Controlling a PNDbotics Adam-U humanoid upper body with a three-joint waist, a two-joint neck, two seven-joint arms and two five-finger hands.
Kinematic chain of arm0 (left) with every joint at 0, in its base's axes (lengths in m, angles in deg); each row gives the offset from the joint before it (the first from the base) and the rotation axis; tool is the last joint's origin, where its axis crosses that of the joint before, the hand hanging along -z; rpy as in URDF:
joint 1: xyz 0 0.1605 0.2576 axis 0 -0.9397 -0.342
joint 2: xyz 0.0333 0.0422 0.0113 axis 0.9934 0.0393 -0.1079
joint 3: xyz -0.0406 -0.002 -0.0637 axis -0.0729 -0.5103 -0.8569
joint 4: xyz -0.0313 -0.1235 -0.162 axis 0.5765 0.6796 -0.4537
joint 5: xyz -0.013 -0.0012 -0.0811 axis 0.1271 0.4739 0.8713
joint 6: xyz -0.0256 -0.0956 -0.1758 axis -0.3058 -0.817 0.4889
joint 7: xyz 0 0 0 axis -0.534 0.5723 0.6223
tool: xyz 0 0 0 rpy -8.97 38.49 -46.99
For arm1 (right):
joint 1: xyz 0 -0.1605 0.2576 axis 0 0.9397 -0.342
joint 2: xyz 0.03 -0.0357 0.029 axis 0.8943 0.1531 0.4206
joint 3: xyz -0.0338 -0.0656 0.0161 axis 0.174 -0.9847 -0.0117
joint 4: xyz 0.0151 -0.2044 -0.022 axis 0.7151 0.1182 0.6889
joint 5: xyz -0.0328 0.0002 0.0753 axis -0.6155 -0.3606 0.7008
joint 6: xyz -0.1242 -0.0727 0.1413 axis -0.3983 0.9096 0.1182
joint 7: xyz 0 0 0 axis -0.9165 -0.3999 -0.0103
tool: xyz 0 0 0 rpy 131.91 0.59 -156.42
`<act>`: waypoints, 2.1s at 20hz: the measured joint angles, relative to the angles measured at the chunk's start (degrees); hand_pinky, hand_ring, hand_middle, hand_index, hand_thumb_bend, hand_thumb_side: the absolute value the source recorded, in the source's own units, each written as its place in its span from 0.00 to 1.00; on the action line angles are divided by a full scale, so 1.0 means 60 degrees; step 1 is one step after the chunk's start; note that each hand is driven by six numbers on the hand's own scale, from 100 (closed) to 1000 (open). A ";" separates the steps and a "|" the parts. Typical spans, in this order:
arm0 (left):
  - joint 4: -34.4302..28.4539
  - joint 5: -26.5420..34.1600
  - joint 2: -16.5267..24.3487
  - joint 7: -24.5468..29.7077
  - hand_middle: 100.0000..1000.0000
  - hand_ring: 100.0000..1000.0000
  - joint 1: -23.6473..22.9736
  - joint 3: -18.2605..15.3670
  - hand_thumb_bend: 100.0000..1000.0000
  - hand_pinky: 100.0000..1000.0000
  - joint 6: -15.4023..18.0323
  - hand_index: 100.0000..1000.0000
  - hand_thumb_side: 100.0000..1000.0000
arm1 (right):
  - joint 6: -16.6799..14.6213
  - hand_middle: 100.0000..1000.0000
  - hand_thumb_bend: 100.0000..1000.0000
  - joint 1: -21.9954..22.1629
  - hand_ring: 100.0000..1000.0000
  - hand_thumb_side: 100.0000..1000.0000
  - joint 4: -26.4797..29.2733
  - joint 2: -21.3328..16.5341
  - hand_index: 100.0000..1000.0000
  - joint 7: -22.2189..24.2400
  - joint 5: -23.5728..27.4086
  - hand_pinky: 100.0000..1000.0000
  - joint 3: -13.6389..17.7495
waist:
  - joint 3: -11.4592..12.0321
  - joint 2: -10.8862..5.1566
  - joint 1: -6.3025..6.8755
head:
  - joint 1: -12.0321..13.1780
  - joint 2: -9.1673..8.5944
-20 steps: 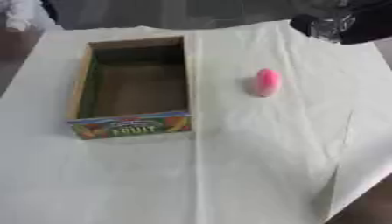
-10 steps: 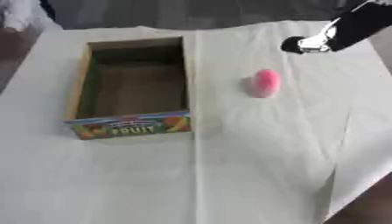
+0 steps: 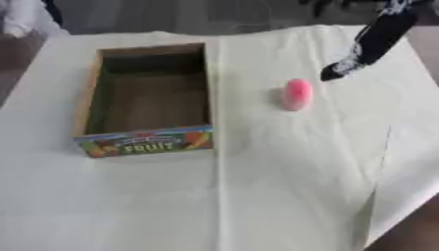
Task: Pick up objects on the table and place them in the box.
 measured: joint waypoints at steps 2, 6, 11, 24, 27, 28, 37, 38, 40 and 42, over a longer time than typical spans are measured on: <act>0.0000 0.0000 0.0000 0.0006 0.56 0.52 -0.0001 0.0001 0.00 0.71 -0.0005 0.80 0.56 | -0.0018 0.75 0.58 -0.0133 0.91 0.18 -0.0355 0.0160 0.94 0.0018 -0.0137 0.80 -0.0185 | 0.0000 0.0000 0.0000 | -0.0008 0.0000; 0.0000 0.0000 0.0000 0.0010 0.56 0.52 -0.0001 0.0006 0.00 0.71 -0.0009 0.80 0.56 | -0.0015 0.75 0.58 -0.0305 0.91 0.17 -0.0941 0.0474 0.94 0.0023 -0.0390 0.80 -0.0454 | 0.0012 0.0016 0.0001 | -0.0052 0.0000; 0.0000 0.0000 -0.0002 0.0022 0.56 0.52 0.0000 0.0054 0.00 0.71 -0.0018 0.80 0.56 | 0.0003 0.74 0.56 -0.0349 0.91 0.15 -0.1564 0.0833 0.94 0.0038 -0.0605 0.79 -0.0688 | 0.0048 0.0073 0.0008 | -0.0094 -0.0003; 0.0000 0.0000 -0.0010 0.0070 0.56 0.53 0.0009 0.0057 0.00 0.71 -0.0027 0.80 0.56 | -0.0072 0.73 0.54 -0.0224 0.90 0.11 -0.2419 0.1109 0.91 0.0036 -0.1151 0.79 -0.1054 | 0.0066 0.0179 0.0009 | -0.0151 -0.0058; 0.0000 0.0000 -0.0013 0.0072 0.56 0.53 0.0010 0.0057 0.00 0.71 -0.0025 0.80 0.56 | -0.0109 0.73 0.54 -0.0151 0.90 0.11 -0.2595 0.1153 0.90 0.0042 -0.1257 0.79 -0.1086 | 0.0070 0.0184 0.0012 | -0.0155 -0.0099; 0.0000 0.0000 -0.0013 0.0073 0.56 0.53 0.0011 0.0057 0.00 0.71 -0.0024 0.80 0.56 | -0.0132 0.73 0.54 -0.0148 0.90 0.11 -0.2645 0.1173 0.90 0.0045 -0.1289 0.79 -0.1108 | 0.0071 0.0184 0.0013 | -0.0155 -0.0114; 0.0000 0.0001 -0.0020 0.0089 0.56 0.53 0.0023 0.0061 0.00 0.71 -0.0014 0.80 0.56 | -0.0186 0.73 0.52 -0.0075 0.89 0.12 -0.3011 0.1277 0.89 0.0050 -0.1586 0.79 -0.1116 | 0.0099 0.0253 0.0030 | -0.0173 -0.0131; 0.0000 0.0001 -0.0020 0.0090 0.56 0.53 0.0023 0.0062 0.00 0.71 -0.0013 0.80 0.56 | -0.0185 0.73 0.51 -0.0075 0.89 0.12 -0.3075 0.1306 0.89 0.0050 -0.1661 0.79 -0.1116 | 0.0105 0.0260 0.0030 | -0.0176 -0.0131; 0.0000 0.0001 -0.0022 0.0092 0.56 0.53 0.0026 0.0069 0.00 0.71 -0.0013 0.80 0.56 | -0.0185 0.73 0.51 -0.0077 0.89 0.12 -0.3237 0.1373 0.89 0.0050 -0.1808 0.79 -0.1115 | 0.0113 0.0280 0.0033 | -0.0193 -0.0133; 0.0000 0.0001 -0.0025 0.0094 0.56 0.53 0.0028 0.0089 0.00 0.71 -0.0012 0.80 0.56 | -0.0186 0.73 0.51 -0.0082 0.89 0.12 -0.3415 0.1443 0.89 0.0050 -0.1981 0.79 -0.1105 | 0.0117 0.0288 0.0034 | -0.0213 -0.0134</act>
